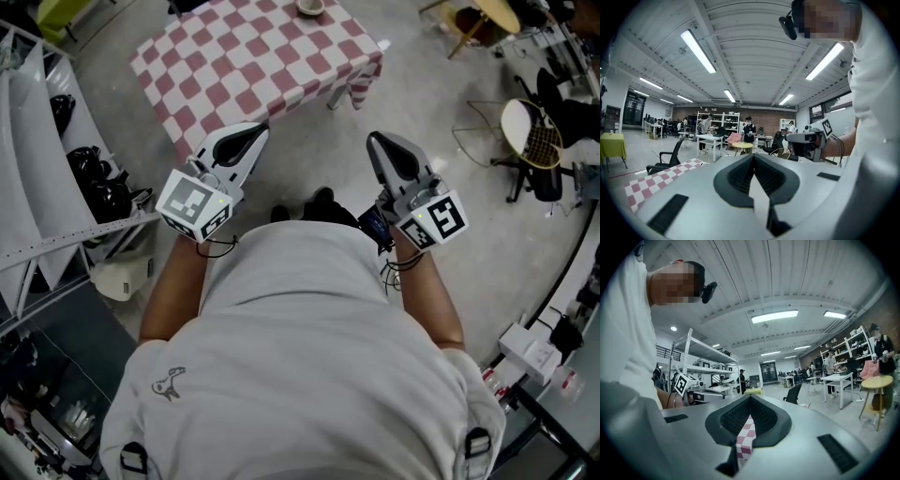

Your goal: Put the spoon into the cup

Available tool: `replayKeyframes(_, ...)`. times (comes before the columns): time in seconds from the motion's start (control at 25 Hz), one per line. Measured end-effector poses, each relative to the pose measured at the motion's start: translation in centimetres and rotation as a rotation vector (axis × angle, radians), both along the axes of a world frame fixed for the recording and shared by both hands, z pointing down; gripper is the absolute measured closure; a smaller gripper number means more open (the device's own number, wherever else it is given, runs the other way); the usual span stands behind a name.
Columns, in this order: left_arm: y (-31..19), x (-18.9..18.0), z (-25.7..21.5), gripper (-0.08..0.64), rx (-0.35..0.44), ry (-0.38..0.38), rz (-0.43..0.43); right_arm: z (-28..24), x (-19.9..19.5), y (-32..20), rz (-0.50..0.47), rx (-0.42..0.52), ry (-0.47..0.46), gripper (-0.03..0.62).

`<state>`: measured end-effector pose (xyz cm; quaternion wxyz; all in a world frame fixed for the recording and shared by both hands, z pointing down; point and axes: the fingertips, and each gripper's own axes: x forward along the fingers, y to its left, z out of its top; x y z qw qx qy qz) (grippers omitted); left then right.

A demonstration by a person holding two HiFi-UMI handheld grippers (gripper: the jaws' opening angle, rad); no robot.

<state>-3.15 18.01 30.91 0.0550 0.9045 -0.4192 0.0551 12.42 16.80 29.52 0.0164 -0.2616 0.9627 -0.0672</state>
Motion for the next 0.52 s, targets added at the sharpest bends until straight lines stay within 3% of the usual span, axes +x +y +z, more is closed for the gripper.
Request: replayKeyframes(0.52, 1.5, 1.6, 1.6, 0.546, -0.023, 0.016, 0.044, 2.3, 1.4, 2.0, 0.043, -0.036, 0.032, 0.560)
